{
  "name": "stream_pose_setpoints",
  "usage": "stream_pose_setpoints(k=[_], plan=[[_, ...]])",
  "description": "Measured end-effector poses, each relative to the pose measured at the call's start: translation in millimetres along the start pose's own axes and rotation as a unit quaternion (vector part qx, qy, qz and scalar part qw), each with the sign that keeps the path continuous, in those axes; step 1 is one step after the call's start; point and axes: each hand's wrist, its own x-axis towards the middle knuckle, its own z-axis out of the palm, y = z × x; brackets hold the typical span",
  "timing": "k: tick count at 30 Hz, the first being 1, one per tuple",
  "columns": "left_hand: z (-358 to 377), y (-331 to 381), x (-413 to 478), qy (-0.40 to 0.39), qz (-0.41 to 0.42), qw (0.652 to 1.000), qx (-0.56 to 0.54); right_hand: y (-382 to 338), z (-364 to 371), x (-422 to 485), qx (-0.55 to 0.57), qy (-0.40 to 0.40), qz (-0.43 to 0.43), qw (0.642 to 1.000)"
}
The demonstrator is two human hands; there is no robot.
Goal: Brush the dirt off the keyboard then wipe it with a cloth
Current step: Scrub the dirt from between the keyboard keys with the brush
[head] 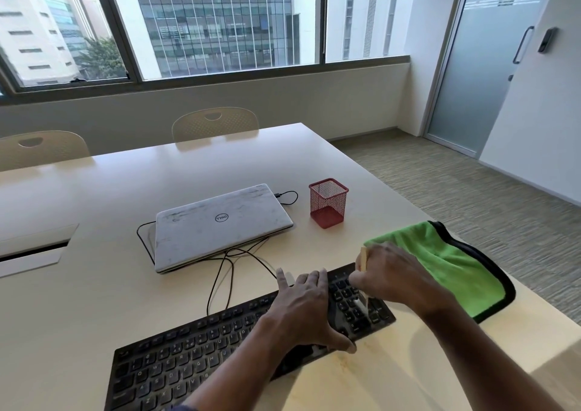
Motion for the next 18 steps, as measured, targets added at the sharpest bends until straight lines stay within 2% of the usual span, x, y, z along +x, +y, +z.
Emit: stream_pose_setpoints(k=[3, 8, 12, 16, 18], plan=[[-0.9, 0.4, -0.4, 0.002, 0.001, 1.000, 0.005, 2.4, 2.1, -1.7, 0.024, 0.045, -0.003, 0.999], [-1.2, 1.0, -0.5, -0.003, 0.000, 1.000, 0.003, 6.7, -0.8, -8.0, -0.008, -0.043, -0.008, 0.999], [-2.0, 1.5, -1.0, -0.004, -0.002, 1.000, 0.006, 6.6, -3.2, -12.5, 0.010, 0.014, -0.009, 1.000], [-1.5, 1.6, -0.6, -0.004, -0.003, 1.000, 0.006, 10.3, -3.6, -18.6, 0.014, -0.050, -0.007, 0.999], [-1.3, 1.6, -0.6, -0.004, -0.004, 1.000, 0.005, 10.6, -3.9, -21.1, 0.016, -0.052, -0.010, 0.998]])
